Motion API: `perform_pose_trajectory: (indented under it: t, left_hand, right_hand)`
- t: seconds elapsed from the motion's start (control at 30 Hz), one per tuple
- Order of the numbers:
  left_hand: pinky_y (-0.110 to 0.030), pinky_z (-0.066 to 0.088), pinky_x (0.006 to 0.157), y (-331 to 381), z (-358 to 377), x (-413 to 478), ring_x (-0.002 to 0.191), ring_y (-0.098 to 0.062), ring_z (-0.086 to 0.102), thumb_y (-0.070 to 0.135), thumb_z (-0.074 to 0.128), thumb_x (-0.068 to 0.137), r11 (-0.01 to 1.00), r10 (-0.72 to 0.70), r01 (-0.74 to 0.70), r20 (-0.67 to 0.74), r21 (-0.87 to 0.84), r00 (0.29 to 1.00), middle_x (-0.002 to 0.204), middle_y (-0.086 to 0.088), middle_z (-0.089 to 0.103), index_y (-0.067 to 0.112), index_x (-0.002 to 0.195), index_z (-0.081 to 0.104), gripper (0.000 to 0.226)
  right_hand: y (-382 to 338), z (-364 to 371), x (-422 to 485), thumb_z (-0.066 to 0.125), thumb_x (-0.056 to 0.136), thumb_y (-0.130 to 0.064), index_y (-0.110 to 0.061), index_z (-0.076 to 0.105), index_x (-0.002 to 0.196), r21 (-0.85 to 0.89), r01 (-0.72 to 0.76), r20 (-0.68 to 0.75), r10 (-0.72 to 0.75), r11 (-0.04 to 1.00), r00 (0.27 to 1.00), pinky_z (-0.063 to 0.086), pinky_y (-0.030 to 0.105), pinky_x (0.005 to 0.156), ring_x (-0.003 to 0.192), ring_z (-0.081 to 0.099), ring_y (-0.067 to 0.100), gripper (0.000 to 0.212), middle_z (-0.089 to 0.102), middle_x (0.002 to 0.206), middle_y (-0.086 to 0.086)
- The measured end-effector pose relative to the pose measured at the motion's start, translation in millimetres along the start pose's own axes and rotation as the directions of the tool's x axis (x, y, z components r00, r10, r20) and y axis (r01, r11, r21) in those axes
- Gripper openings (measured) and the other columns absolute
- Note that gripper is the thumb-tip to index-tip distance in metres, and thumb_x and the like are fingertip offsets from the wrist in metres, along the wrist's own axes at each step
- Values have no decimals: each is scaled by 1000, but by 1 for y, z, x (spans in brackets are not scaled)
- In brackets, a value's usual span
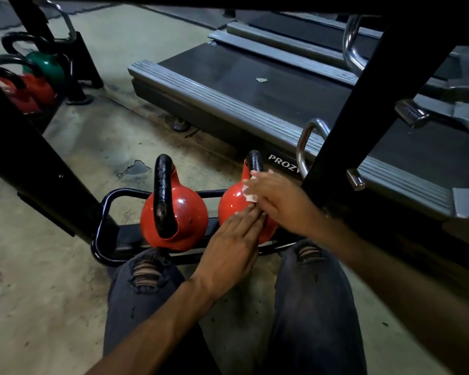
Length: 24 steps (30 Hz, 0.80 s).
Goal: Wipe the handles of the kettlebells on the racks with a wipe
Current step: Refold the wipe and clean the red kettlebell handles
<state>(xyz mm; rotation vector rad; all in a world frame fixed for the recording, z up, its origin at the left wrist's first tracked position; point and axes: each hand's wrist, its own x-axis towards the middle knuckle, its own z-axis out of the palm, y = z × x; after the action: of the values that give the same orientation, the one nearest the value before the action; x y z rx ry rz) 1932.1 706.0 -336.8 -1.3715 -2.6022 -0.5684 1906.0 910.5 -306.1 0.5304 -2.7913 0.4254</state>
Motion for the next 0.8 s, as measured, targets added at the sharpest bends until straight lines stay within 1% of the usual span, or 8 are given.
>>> perform_pose_trajectory:
  t: [0.1, 0.2, 0.27, 0.37, 0.5, 0.67, 0.73, 0.8]
  left_hand:
    - [-37, 26, 122, -1, -1, 4, 150, -18, 28, 19, 54, 97, 997, -18, 16, -23, -69, 1000, 162, -5, 31, 11, 155, 34, 62]
    - [-33, 26, 122, -3, -4, 5, 149, -16, 30, 19, 54, 97, 996, -27, 24, -32, -91, 999, 160, -4, 34, 12, 153, 38, 59]
    - [-30, 25, 122, -4, -8, 7, 146, -16, 33, 17, 55, 96, 996, -23, 20, -31, -86, 999, 159, -3, 38, 11, 151, 41, 58]
    - [-30, 31, 119, -4, -16, 12, 140, -17, 41, 19, 56, 97, 996, -18, 15, -36, -90, 999, 154, -3, 44, 12, 149, 46, 53]
    - [-34, 34, 118, -9, -17, 19, 144, -15, 36, 19, 54, 98, 996, -14, 11, -25, -86, 1000, 157, -1, 39, 13, 151, 43, 55]
    - [-35, 32, 119, -16, -13, 21, 147, -15, 31, 16, 56, 94, 996, 1, 0, 13, -88, 1000, 161, 0, 32, 15, 154, 37, 63]
    - [-33, 32, 119, -15, -12, 22, 147, -14, 32, 15, 57, 92, 995, -8, 8, 2, -95, 1000, 160, 0, 34, 14, 153, 39, 63]
    - [-31, 31, 120, -13, -14, 23, 146, -14, 34, 16, 55, 92, 994, -23, 22, -4, -109, 1000, 159, -1, 36, 13, 152, 41, 61]
  right_hand:
    - [-42, 35, -40, 46, 105, -11, -14, 64, 136, 472, -335, -289, 502, 816, 815, 40, 17, 108, 128, 55, -3, 36, 65, 136, -4]
    - [-64, 52, -31, 43, 107, -18, -21, 72, 106, 765, -491, -108, 834, 417, 540, 50, 17, 75, 82, 66, -5, 28, 72, 90, -10]
    - [-40, 53, -2, 46, 100, -15, -17, 68, 79, 896, -433, 121, 879, 104, 462, 49, 29, 65, 69, 62, 16, 30, 66, 75, 1]
    - [-5, 33, 36, 38, 98, -15, -5, 72, 96, 793, -371, 609, 649, -483, 456, 56, 29, 57, 66, 68, 25, 36, 69, 84, 14]
    - [17, 21, 69, 24, 106, -12, 8, 64, 111, 691, -282, 710, 552, -666, 437, 60, 39, 50, 63, 75, 30, 45, 74, 86, 22]
    - [9, 43, 68, 48, 98, -7, 1, 68, 98, 818, -192, 574, 751, -542, 327, 60, 35, 60, 72, 68, 31, 22, 67, 89, 20]
    - [3, 50, 62, 57, 92, -4, -7, 73, 88, 946, -279, 247, 922, -164, 299, 56, 37, 72, 78, 67, 27, 17, 71, 86, 13]
    - [-5, 47, 62, 57, 96, -9, -12, 75, 95, 869, -423, -67, 907, 258, 415, 52, 32, 82, 86, 67, 19, 19, 75, 93, 5]
